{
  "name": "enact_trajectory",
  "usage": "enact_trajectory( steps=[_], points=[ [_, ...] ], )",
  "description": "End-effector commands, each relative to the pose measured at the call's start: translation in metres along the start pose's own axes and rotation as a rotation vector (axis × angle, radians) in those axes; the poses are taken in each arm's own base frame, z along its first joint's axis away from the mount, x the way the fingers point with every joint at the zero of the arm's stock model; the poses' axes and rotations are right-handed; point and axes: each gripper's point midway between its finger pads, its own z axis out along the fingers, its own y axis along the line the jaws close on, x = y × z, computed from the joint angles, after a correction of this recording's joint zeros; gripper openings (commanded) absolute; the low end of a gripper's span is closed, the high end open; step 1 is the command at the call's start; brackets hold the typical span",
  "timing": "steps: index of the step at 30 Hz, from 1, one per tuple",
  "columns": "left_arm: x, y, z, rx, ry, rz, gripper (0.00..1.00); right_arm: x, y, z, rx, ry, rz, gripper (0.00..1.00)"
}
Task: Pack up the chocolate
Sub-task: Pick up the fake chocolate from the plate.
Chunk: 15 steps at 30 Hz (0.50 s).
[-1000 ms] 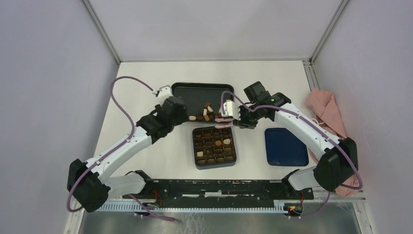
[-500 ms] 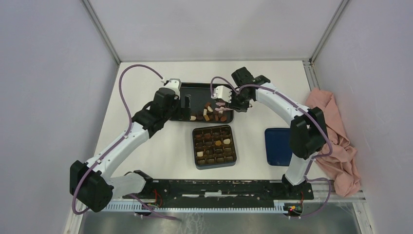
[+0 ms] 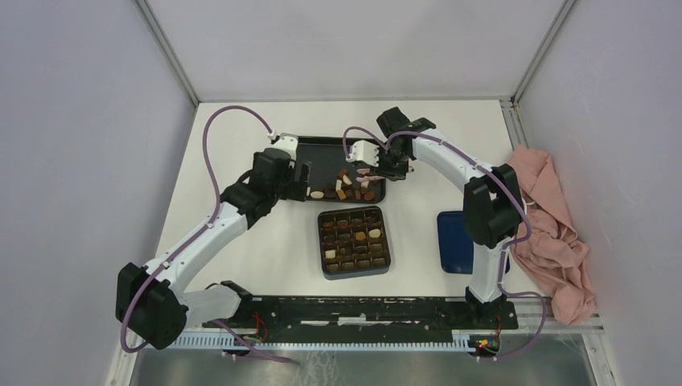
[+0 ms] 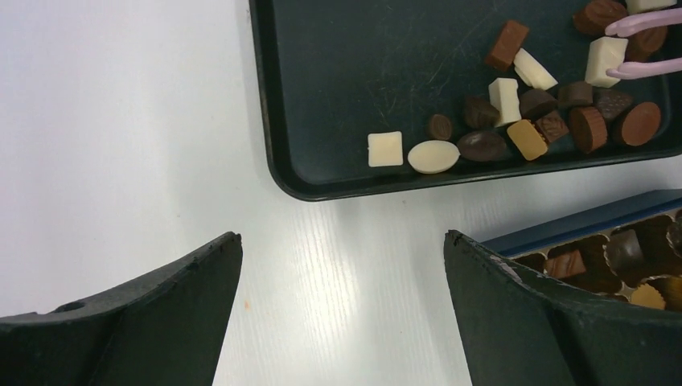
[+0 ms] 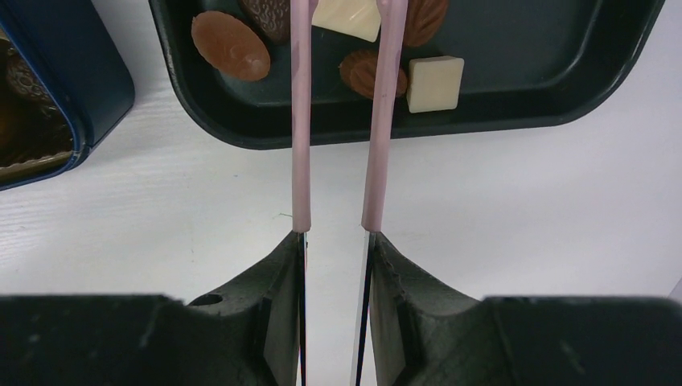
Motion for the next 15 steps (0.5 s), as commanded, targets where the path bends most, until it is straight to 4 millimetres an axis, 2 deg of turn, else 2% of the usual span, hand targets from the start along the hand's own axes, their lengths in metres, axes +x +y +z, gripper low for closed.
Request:
enact_trajectory(
  steps=[1,11,15],
  points=[
    [-0.005,0.016,-0.001,-0.062,-0.022,0.039,0.99,-0.008,-0.001,-0.013,-0.001,-0.044,-0.025,0.36],
    [-0.011,0.012,-0.007,-0.029,-0.04,0.026,0.99,-0.008,0.014,-0.001,-0.054,-0.064,0.008,0.36],
    [-0.011,0.012,-0.006,-0.026,-0.037,0.028,0.99,-0.008,0.013,0.003,-0.058,-0.061,0.019,0.36]
  ],
)
